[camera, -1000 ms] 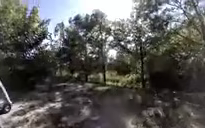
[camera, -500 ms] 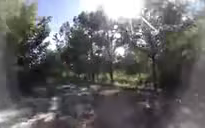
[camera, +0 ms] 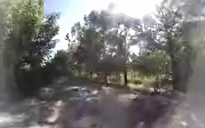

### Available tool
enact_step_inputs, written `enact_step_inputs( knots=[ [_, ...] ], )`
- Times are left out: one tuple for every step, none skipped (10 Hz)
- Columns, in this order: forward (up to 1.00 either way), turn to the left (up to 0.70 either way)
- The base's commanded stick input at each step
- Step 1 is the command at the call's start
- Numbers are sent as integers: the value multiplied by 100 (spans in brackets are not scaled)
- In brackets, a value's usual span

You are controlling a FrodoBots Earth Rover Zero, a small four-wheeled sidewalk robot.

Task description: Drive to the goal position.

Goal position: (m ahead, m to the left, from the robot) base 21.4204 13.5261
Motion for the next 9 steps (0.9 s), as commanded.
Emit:
enact_step_inputs(
  knots=[
    [85, 34],
    [85, 0],
    [85, 0],
    [85, 0],
    [85, 0],
    [85, 10],
    [85, 27],
    [85, 34],
    [85, 34]
  ],
)
